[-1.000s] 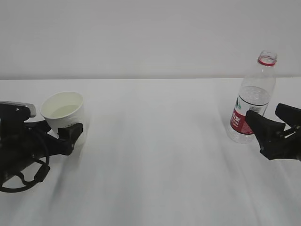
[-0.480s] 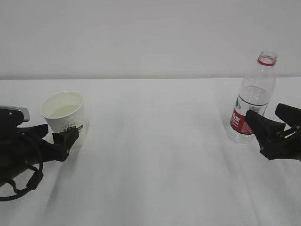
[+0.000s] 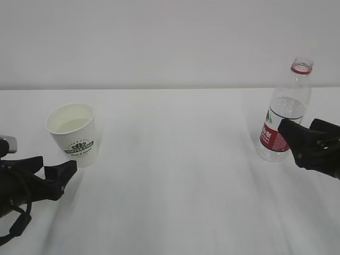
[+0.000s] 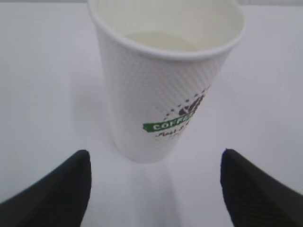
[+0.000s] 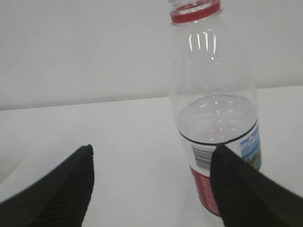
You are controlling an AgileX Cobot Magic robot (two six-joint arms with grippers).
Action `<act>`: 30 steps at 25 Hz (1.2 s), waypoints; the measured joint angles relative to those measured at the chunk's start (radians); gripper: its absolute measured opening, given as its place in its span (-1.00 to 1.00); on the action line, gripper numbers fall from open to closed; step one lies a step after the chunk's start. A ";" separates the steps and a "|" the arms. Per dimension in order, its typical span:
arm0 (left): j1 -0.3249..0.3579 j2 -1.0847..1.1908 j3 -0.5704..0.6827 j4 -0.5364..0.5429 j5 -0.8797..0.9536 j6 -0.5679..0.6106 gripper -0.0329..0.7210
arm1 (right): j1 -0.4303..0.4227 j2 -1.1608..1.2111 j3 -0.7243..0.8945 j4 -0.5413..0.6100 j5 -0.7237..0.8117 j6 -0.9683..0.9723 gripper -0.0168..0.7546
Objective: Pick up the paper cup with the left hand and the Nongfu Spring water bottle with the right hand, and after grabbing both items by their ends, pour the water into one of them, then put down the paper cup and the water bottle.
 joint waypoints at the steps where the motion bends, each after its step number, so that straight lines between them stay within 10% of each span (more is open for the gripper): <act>1: 0.000 -0.013 0.000 0.000 0.000 -0.008 0.74 | 0.000 0.000 -0.006 0.000 0.000 0.005 0.53; 30: 0.000 -0.455 0.012 -0.045 0.000 -0.038 0.62 | 0.000 -0.323 -0.242 -0.008 0.236 0.014 0.52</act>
